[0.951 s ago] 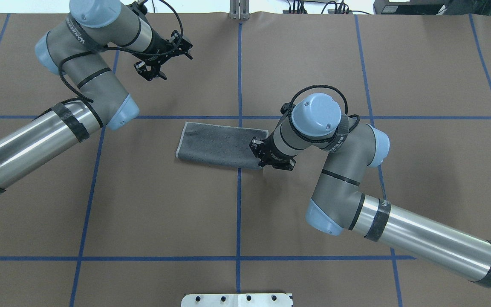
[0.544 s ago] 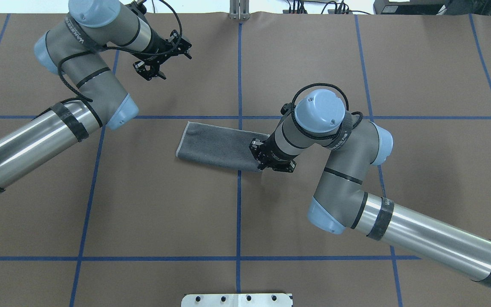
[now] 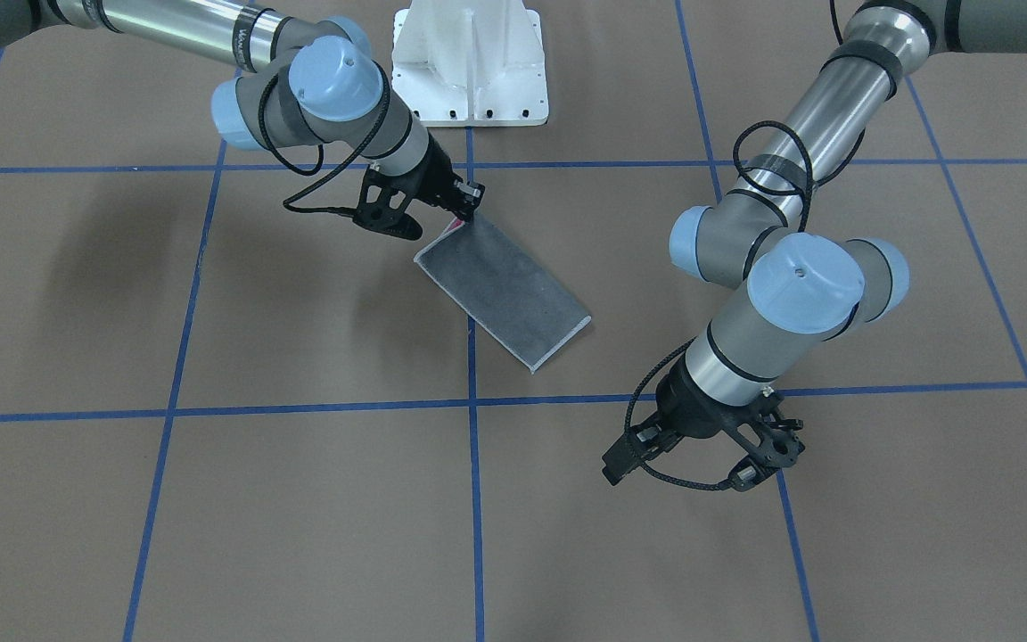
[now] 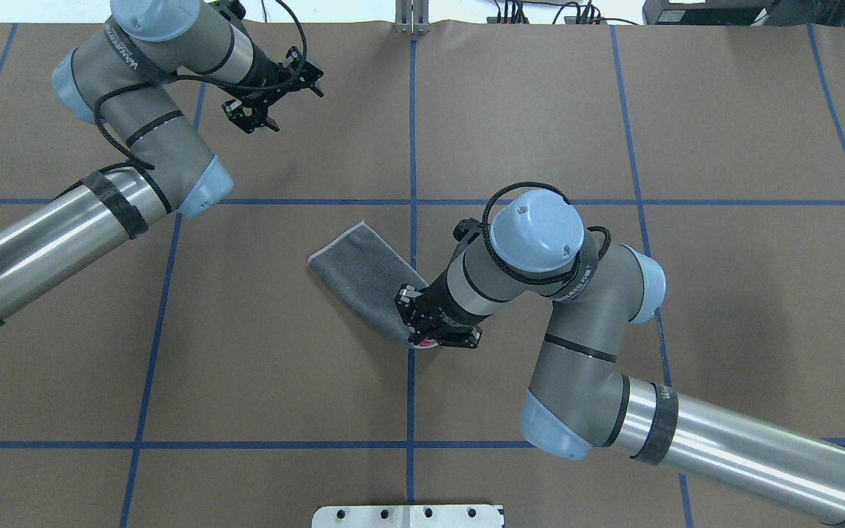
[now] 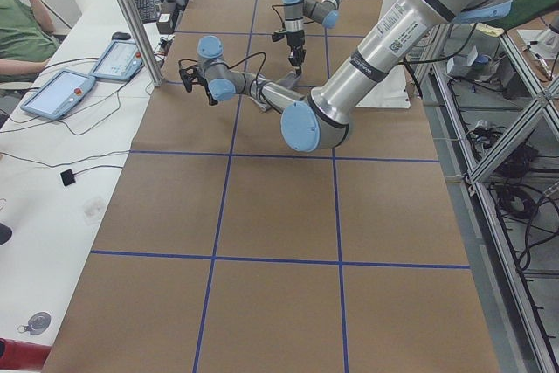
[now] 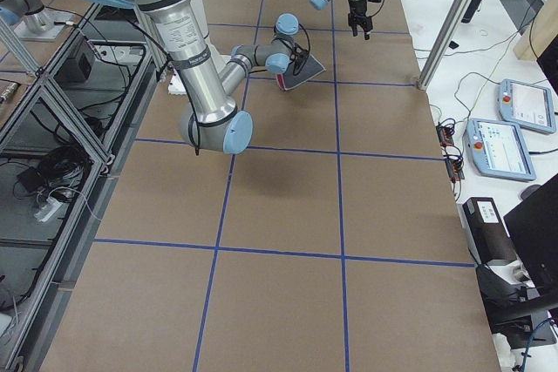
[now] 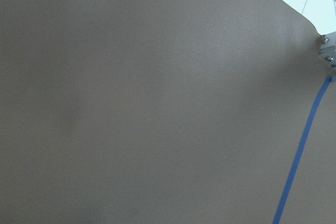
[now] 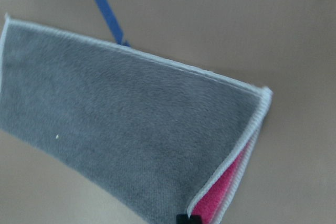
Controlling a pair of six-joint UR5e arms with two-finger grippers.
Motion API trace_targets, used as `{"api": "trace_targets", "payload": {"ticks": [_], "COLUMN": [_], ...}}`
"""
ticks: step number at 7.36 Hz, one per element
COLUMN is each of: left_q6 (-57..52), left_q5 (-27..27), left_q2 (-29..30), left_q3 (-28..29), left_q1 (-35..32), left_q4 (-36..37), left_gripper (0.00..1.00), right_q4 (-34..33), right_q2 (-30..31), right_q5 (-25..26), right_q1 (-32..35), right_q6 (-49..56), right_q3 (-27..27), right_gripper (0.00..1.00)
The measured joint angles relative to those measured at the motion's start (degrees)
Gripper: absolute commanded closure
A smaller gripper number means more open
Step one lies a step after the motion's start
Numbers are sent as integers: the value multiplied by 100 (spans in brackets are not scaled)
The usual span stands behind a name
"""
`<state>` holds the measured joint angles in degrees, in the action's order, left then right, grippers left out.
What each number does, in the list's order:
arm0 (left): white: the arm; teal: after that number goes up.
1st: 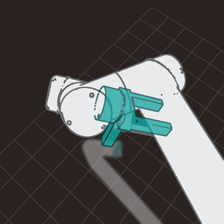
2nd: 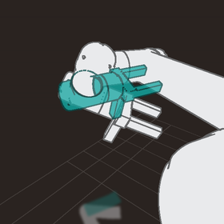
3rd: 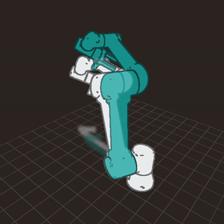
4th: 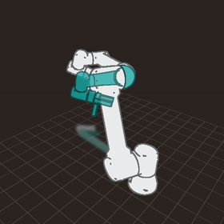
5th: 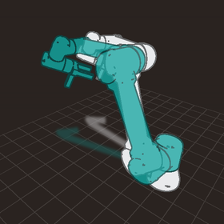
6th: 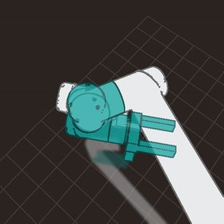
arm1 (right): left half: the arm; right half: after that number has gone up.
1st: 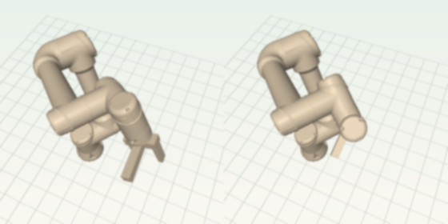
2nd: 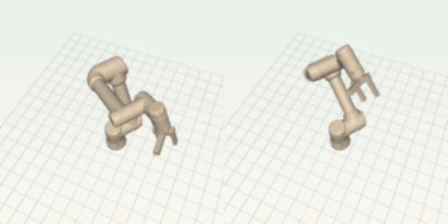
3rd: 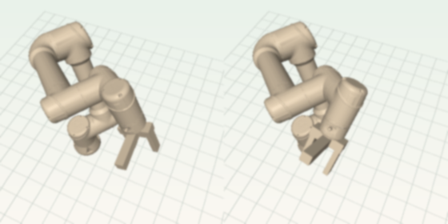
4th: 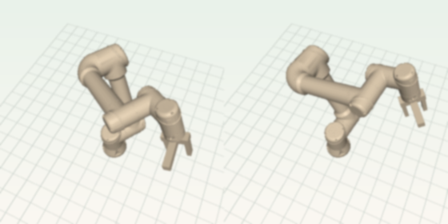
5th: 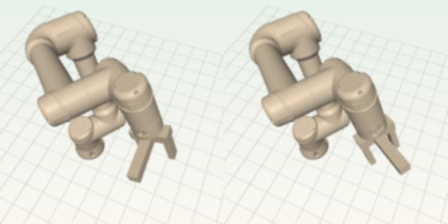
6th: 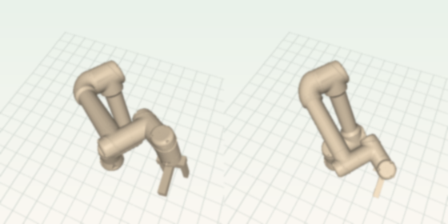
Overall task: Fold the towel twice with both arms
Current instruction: 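Lift and fold the held end over onto the other half with the right gripper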
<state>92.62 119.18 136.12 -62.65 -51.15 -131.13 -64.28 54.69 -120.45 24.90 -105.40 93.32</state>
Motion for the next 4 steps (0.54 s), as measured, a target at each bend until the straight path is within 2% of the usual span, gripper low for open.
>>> {"api": "trace_targets", "payload": {"ticks": [4], "left_q6": [-185], "left_q5": [8], "left_q2": [-78], "left_q3": [7], "left_q1": [-66], "left_q4": [0], "left_gripper": [0], "right_q4": [12], "right_q2": [-594], "right_q5": [247], "right_q1": [-491], "right_q6": [-291], "right_q3": [-247], "right_gripper": [100]}}
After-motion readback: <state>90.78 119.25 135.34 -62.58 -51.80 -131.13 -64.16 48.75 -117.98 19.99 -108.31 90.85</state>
